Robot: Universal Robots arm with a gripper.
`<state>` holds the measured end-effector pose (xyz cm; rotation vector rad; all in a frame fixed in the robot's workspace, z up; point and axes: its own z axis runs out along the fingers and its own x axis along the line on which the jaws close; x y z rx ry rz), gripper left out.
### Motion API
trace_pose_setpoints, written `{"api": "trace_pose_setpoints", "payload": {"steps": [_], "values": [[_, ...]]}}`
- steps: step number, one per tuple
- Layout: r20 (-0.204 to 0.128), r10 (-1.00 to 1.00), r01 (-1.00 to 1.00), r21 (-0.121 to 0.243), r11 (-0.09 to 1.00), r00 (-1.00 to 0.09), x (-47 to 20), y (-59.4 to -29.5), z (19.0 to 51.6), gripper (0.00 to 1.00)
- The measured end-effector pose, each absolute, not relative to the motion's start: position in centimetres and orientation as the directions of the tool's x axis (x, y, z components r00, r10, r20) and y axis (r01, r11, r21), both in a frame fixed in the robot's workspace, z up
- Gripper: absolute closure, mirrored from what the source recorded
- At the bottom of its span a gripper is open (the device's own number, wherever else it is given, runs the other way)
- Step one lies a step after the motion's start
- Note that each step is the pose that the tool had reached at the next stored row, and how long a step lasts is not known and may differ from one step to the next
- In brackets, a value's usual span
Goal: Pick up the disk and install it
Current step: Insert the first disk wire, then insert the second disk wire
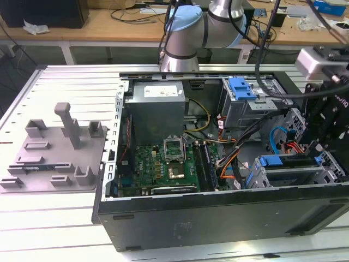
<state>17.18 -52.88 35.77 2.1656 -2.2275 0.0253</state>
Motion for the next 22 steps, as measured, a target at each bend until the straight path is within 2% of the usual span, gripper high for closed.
{"api": "trace_pose_setpoints", "payload": {"steps": [7, 22], "values": [[0.039, -0.999, -1.0, 0.012, 0.029, -0.028, 17.2, -52.9, 38.7, 0.64], [0.044, -0.999, -1.0, 0.012, 0.029, -0.028, 17.2, -52.8, 38.7, 0.64]]}}
